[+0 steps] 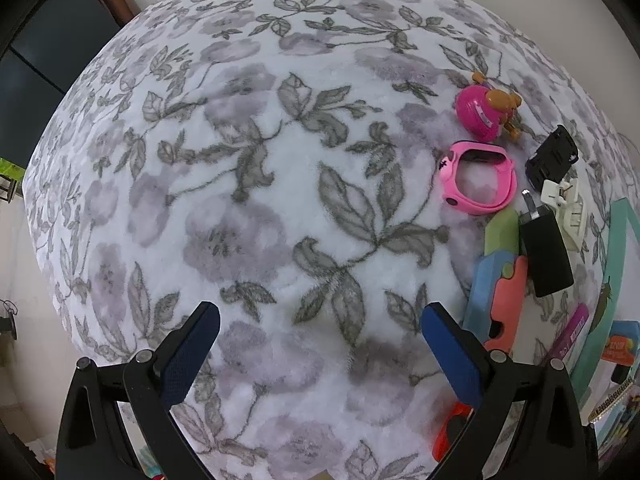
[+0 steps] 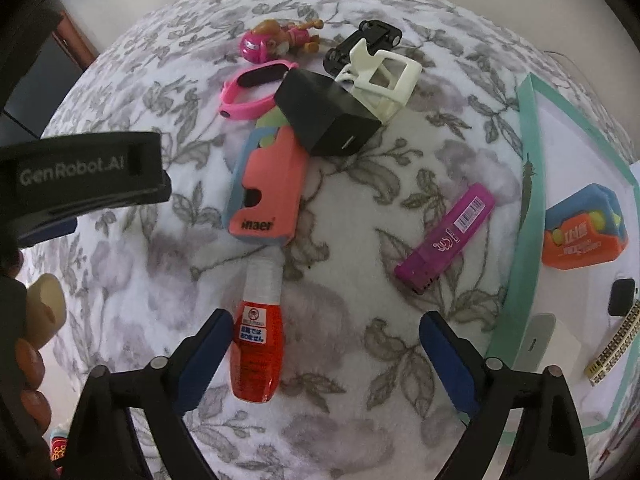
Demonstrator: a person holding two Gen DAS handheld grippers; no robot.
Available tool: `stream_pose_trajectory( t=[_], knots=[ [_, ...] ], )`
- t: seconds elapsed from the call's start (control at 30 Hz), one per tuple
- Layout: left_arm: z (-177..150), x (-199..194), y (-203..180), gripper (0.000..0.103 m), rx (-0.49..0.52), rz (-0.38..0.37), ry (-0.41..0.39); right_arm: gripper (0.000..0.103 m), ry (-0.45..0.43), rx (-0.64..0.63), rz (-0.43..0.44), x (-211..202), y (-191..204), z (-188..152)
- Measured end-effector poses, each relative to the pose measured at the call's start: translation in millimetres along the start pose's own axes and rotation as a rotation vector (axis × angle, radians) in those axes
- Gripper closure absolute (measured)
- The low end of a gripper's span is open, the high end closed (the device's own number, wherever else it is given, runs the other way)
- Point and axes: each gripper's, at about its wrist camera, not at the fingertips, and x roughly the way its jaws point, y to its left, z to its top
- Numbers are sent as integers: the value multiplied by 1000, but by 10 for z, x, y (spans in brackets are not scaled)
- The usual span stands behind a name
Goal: Organize rigid objects
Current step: 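Grasp the red glue bottle with the right tool while the left tool grasps the orange-blue cutter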
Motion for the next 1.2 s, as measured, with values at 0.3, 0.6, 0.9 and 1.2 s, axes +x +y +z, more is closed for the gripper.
stream_pose_trajectory(
  t=[0.3, 0.6, 0.9, 1.2],
  knots=[
    [23, -44, -98, 2, 5, -35, -7, 44, 30, -38, 44, -36, 130, -19],
    [39, -137, -167, 2, 13, -78, -8, 69, 52, -58, 62, -99, 81, -52],
    [8, -226, -443, 2, 65, -172, -19, 75, 26, 35, 50, -89, -371, 15],
    [-17, -216, -892, 3, 169, -214, -66, 75, 11, 71, 65, -73, -542, 19]
  ],
)
